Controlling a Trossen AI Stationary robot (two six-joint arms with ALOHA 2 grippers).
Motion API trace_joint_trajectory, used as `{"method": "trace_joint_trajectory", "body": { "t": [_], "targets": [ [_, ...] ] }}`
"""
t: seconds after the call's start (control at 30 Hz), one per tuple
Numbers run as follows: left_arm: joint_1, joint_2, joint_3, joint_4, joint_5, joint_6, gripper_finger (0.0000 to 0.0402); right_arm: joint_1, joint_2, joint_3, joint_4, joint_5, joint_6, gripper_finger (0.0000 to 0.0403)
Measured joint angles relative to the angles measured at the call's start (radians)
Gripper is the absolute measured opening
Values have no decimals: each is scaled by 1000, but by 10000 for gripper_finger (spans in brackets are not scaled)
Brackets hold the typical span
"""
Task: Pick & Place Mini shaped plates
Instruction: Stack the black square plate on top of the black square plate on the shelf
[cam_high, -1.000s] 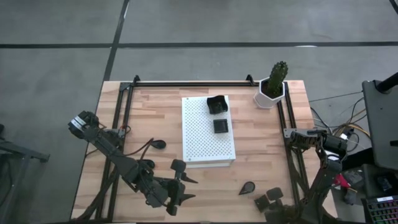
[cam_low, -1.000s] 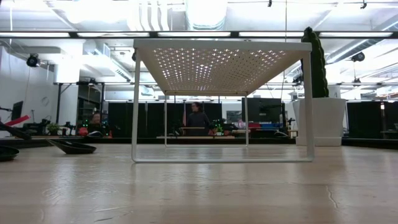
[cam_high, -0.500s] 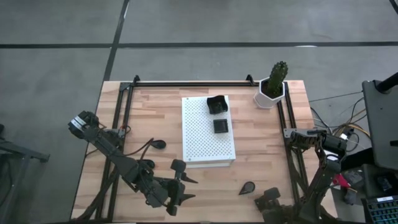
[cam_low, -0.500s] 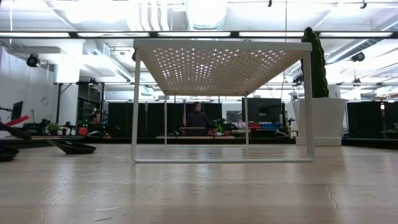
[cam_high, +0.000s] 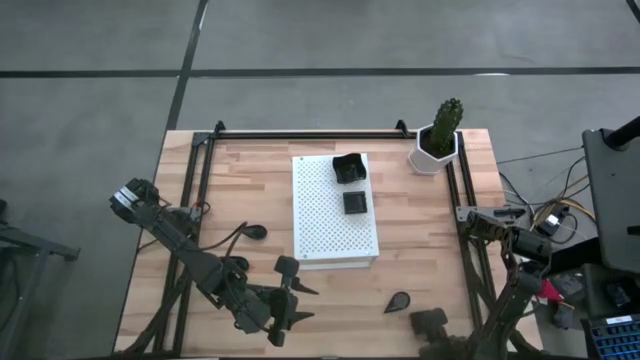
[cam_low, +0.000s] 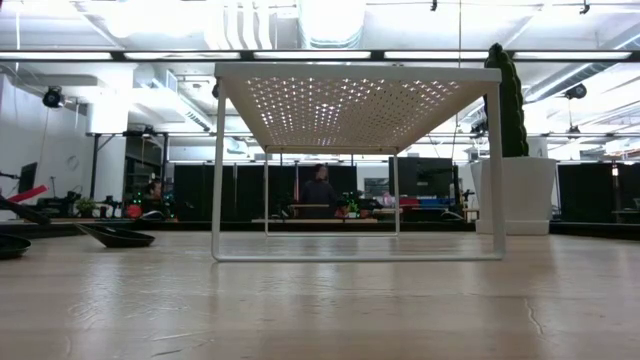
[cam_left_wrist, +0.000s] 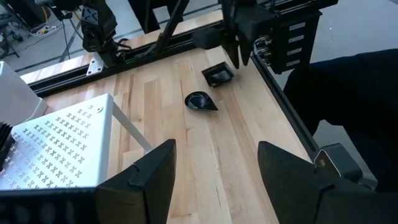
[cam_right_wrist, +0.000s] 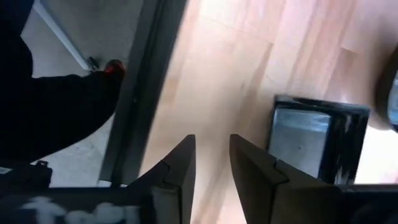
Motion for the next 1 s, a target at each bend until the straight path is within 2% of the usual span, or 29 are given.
{"method": "trace_joint_trajectory", "body": {
  "t": [0.23,0.4,1.0],
  "targets": [
    [0,0,-1,1,0,0,220,0,-13,26,-62,25,2,90],
    [0,0,-1,1,0,0,220,0,-13,24,-73,88,27,84],
    [0,0,-2,1,0,-1,220,-17,-2,-15,-79,103,57,68]
  ]
}}
